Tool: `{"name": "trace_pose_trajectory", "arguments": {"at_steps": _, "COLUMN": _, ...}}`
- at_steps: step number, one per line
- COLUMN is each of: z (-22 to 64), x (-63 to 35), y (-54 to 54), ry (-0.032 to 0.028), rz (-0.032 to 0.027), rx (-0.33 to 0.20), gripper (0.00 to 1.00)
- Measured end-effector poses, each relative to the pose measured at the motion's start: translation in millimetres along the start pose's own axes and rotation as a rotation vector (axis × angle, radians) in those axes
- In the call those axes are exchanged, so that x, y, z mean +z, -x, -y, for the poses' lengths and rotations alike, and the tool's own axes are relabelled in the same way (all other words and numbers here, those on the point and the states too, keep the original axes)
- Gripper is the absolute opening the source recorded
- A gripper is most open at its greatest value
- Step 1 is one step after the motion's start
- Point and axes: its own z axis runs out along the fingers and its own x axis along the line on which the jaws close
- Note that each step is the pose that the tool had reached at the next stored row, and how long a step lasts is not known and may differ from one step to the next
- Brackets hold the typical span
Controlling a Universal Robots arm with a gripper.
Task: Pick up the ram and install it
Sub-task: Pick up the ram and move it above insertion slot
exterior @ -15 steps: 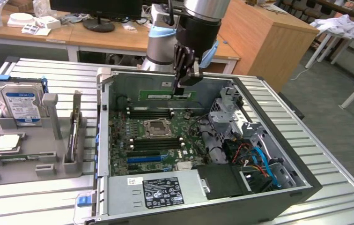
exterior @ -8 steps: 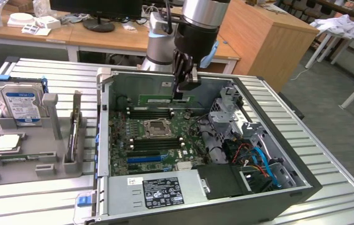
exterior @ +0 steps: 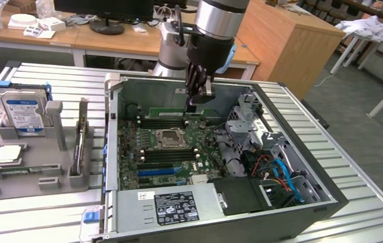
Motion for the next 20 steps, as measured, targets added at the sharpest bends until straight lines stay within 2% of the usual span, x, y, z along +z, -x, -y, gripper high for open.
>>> {"name": "trace_pose_trajectory", "arguments": {"at_steps": 8, "z": 0.3, "x": 10.7, "y": -0.3, "ry": 0.0, "rz": -0.0001, "rx": 0.0, "gripper": 0.12}}
{"name": "trace_pose_trajectory", "arguments": {"at_steps": 20, "z": 0.5, "x": 20.7, "y": -0.5, "ry": 0.0, "rz": 0.0, "rx": 0.0, "gripper": 0.12}}
